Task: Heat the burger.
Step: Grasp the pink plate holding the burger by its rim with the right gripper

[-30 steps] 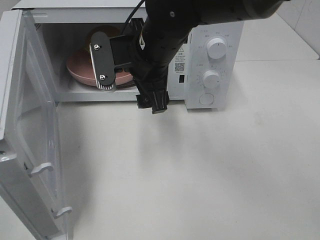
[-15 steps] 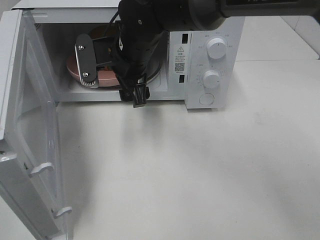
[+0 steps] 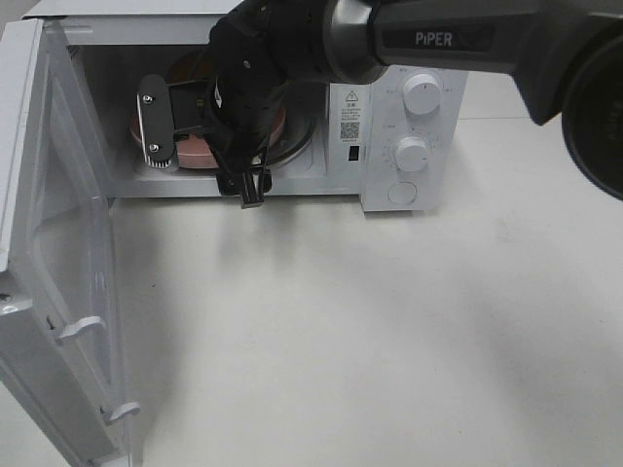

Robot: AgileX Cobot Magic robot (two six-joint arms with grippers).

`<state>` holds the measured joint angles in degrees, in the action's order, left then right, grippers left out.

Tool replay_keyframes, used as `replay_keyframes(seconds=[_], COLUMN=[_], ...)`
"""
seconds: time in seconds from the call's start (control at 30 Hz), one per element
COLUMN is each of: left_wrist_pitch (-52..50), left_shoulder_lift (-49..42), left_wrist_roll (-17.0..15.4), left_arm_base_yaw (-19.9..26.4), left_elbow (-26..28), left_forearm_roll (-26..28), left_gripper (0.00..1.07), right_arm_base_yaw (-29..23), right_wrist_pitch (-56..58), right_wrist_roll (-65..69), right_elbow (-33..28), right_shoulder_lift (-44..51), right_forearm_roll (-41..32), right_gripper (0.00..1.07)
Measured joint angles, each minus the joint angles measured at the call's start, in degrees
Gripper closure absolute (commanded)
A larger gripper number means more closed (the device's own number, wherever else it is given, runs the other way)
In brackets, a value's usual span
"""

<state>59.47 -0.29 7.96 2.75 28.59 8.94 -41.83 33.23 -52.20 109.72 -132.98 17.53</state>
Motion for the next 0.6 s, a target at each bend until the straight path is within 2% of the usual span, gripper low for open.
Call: replay_keyframes(seconds=[0.43, 0.6], left_wrist_pitch=[0.0, 0.0], left_shoulder_lift=[0.0, 0.0], left_wrist_roll=[0.0, 0.0], left_arm_base_yaw=[0.0, 0.0], left_elbow=[0.0, 0.0], left_forearm_roll=[0.0, 0.0], left_gripper=[0.09, 0.09], right_arm_base_yaw=[0.69, 0.69], right_wrist_pitch=[0.34, 0.34], right_wrist_roll=[0.8, 0.86], right_elbow=[3.61, 6.99], right_shoulder_lift=[-3.9, -6.7], right_forearm_roll=[0.06, 0.23], right_gripper=[0.27, 0.27])
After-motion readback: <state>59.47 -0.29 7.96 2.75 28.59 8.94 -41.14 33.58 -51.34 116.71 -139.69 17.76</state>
